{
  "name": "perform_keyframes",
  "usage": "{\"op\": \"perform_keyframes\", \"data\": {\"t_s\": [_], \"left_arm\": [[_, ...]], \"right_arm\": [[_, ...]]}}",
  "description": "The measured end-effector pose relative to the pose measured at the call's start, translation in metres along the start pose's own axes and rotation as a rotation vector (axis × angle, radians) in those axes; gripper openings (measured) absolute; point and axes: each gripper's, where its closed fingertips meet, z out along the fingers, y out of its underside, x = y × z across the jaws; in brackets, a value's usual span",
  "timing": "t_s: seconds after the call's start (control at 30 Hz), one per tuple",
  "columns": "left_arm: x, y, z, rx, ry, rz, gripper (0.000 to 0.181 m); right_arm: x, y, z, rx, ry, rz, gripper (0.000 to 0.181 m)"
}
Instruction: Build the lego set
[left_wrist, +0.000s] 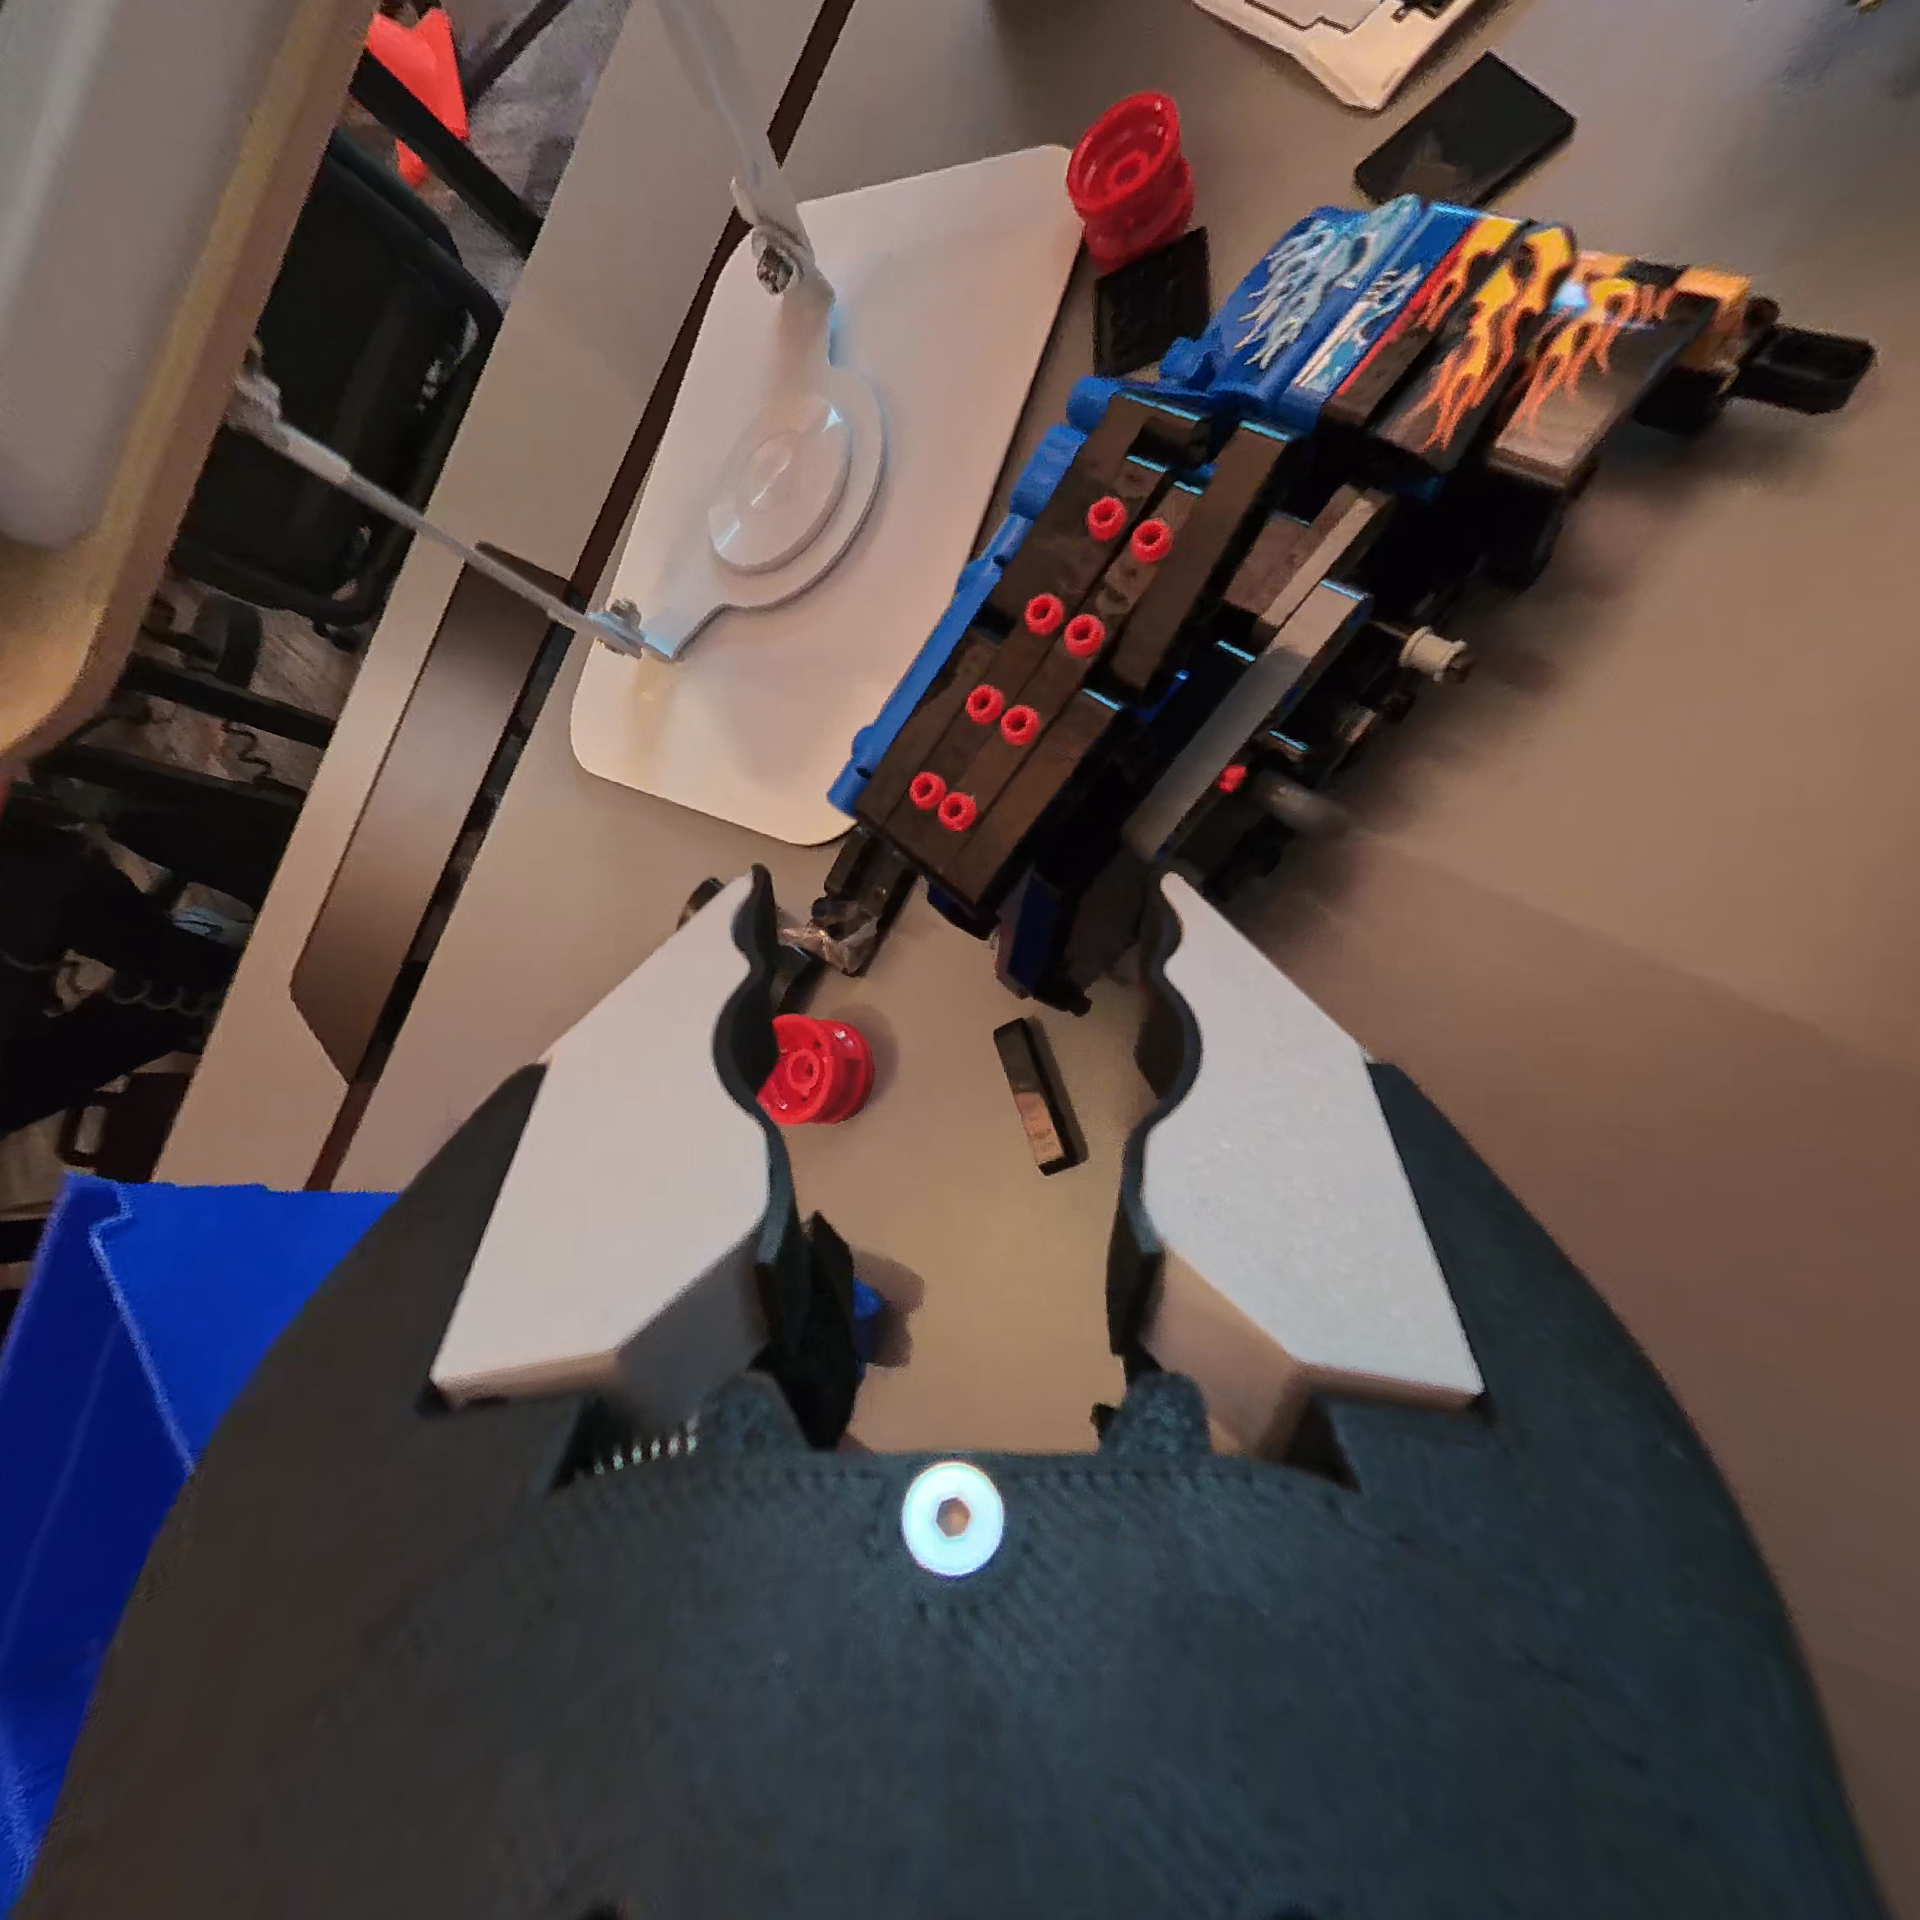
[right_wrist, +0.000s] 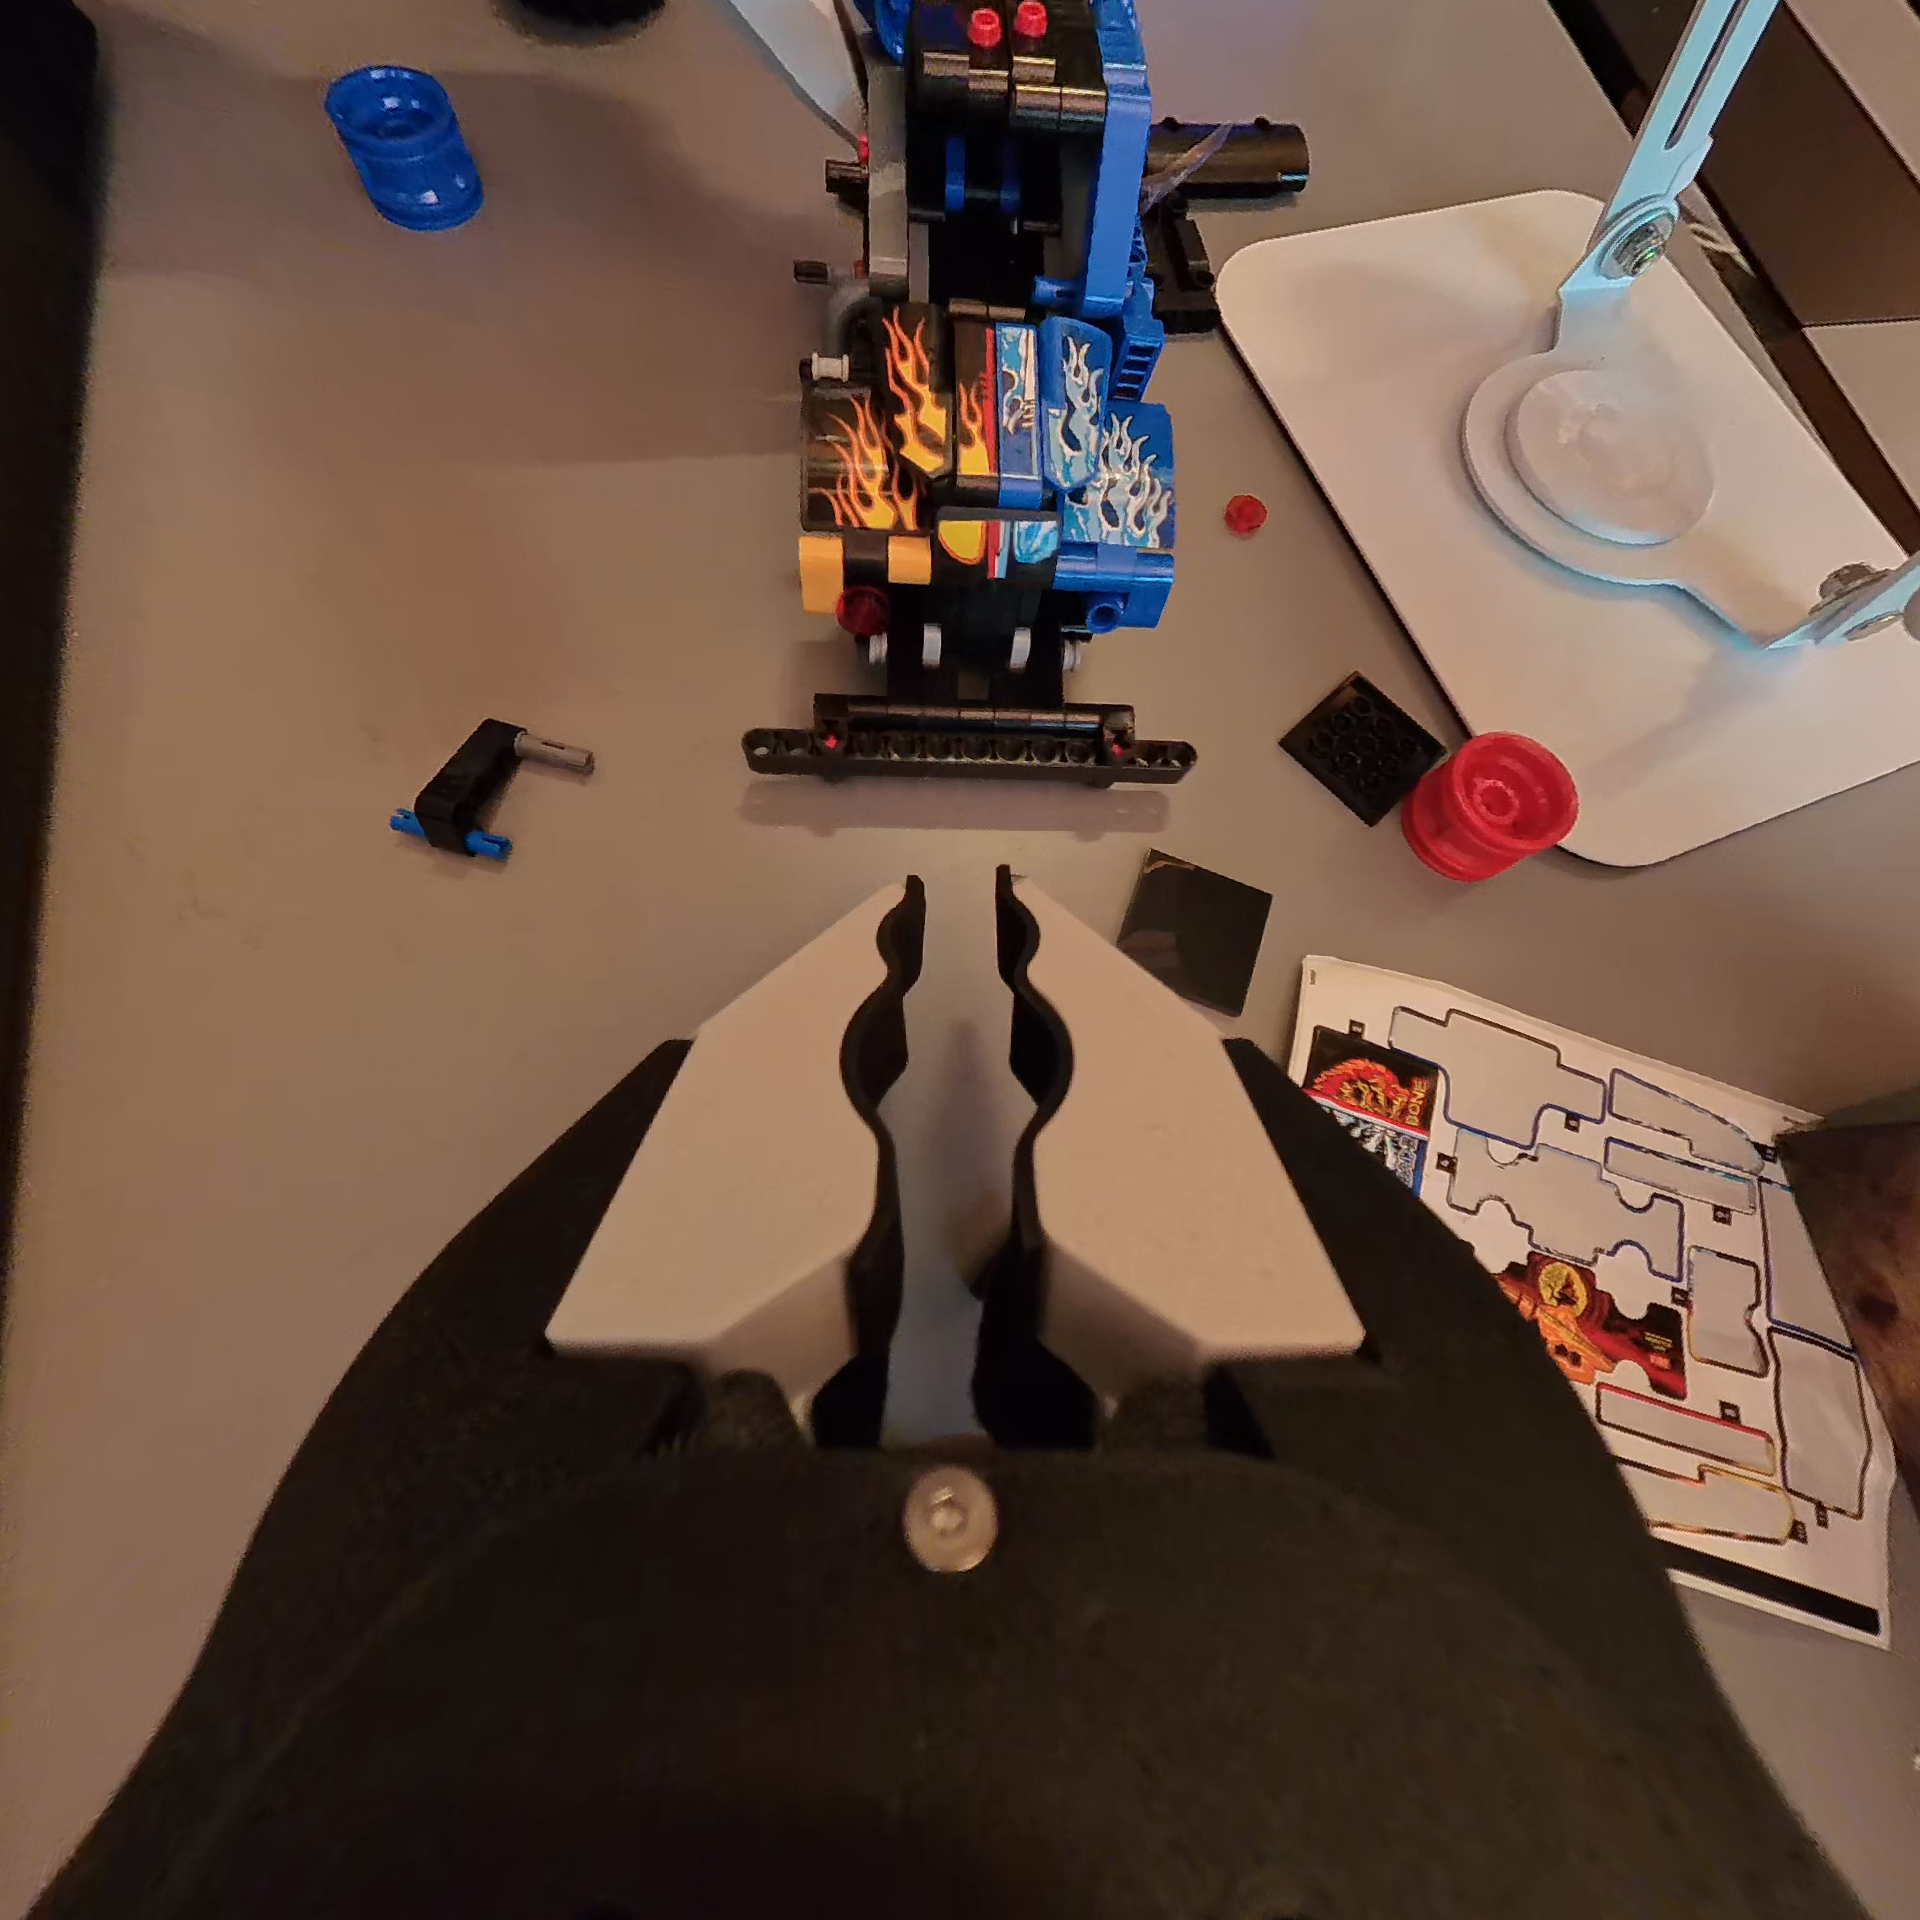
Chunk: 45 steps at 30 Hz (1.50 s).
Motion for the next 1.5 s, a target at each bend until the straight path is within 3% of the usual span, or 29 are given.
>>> {"op": "perform_keyframes", "data": {"t_s": [0.3, 0.47, 0.8, 1.07, 1.33, 1.5], "left_arm": [[0.013, -0.008, -0.003, 0.019, 0.045, 0.037, 0.063], [0.021, -0.014, -0.002, 0.031, 0.078, 0.05, 0.059], [0.025, -0.016, 0.0, 0.046, 0.09, 0.052, 0.064], [0.026, -0.017, 0.0, 0.057, 0.095, 0.05, 0.064], [0.026, -0.017, 0.002, 0.051, 0.091, 0.048, 0.064], [0.023, -0.019, -0.003, 0.068, 0.091, 0.03, 0.065]], "right_arm": [[0.003, -0.008, -0.003, 0.035, 0.027, -0.013, 0.012], [0.005, -0.055, -0.006, 0.176, 0.106, -0.078, 0.022], [0.0, -0.108, 0.045, 0.18, 0.24, -0.368, 0.019], [-0.002, -0.109, 0.054, 0.155, 0.313, -0.483, 0.008], [-0.003, -0.103, 0.056, 0.107, 0.399, -0.607, 0.013], [0.0, -0.108, 0.044, 0.169, 0.339, -0.542, 0.015]]}}
